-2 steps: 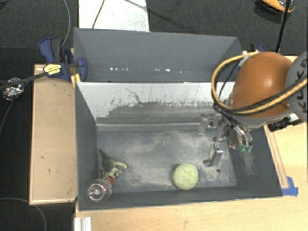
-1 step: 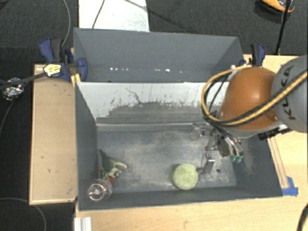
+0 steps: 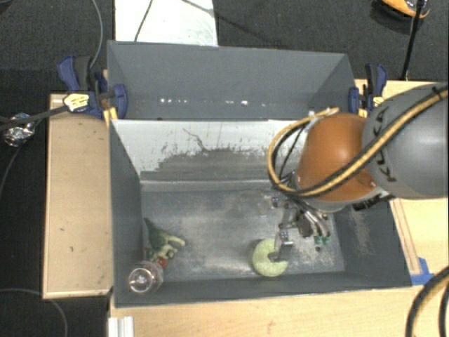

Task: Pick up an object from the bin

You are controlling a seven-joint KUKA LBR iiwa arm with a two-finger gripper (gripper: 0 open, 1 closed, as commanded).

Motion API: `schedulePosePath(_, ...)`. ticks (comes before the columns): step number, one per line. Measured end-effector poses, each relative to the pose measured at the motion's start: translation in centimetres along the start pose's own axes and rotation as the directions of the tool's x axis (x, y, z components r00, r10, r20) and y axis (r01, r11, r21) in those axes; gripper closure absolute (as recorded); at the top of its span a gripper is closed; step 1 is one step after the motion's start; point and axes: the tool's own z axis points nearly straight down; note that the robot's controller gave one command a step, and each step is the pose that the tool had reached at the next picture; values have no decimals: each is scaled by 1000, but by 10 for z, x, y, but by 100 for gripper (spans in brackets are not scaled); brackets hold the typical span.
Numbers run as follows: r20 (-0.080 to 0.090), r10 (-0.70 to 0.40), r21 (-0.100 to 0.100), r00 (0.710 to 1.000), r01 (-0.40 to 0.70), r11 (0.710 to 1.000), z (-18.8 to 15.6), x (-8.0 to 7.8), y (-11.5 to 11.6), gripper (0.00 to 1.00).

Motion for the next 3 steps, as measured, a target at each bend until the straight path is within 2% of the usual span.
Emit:
schedulePosePath(1, 0, 0, -4, 1000, 0, 1000, 29, 11, -8, 0)
schedulePosePath(2, -6, 71, 0, 997, -71, 997, 52, 20, -10, 100)
schedulePosePath(3, -6, 71, 0, 997, -71, 997, 52, 20, -10, 100)
